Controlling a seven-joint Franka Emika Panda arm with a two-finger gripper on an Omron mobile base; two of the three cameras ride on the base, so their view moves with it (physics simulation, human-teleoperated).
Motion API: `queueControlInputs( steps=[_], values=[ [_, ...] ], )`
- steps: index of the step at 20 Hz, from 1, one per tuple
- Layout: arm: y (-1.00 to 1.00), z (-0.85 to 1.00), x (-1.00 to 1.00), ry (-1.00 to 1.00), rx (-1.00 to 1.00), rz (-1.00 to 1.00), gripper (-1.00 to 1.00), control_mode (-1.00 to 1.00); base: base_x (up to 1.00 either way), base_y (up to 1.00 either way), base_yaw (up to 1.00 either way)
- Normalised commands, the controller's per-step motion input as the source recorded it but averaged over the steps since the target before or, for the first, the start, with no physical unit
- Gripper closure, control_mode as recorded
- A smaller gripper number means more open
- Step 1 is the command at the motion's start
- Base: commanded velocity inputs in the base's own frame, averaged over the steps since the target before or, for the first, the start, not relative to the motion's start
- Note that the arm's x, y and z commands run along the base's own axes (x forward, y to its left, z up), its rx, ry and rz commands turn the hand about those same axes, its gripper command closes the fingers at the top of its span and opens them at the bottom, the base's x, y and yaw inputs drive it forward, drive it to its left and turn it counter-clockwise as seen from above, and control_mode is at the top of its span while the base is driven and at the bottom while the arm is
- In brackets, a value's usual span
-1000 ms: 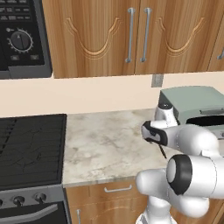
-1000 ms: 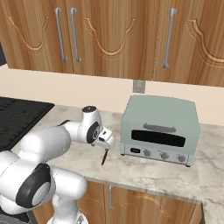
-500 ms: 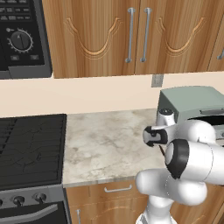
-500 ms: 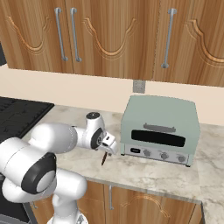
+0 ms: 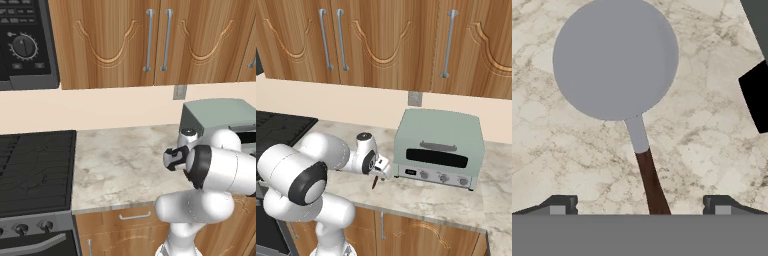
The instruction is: Take the fork and place it on the left side of the plate. Then take the spoon and place it on the right side of the plate. Make sure they're directly next to the plate.
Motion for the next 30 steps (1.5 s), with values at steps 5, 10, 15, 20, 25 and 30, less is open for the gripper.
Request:
queueControlInputs(
  steps=[5, 10, 15, 20, 25, 30],
  values=[
    [-0.07, -0.20, 0.15, 0.00, 0.00, 0.00, -1.00, -1.00, 0.00, 0.00, 0.00],
    [-0.08, -0.29, 0.09, 0.00, 0.00, 0.00, -1.00, -1.00, 0.00, 0.00, 0.00],
    [-0.01, -0.43, 0.05, 0.00, 0.00, -0.04, 1.00, -1.00, 0.00, 0.00, 0.00],
    [-0.01, -0.64, -0.08, 0.00, 0.00, -0.12, 1.00, -1.00, 0.00, 0.00, 0.00],
    [0.00, -0.75, -0.14, -0.01, -0.01, -0.18, 1.00, -1.00, 0.00, 0.00, 0.00],
    [0.05, -0.58, -0.29, -0.01, 0.00, -0.22, 1.00, -1.00, 0.00, 0.00, 0.00]
  ],
)
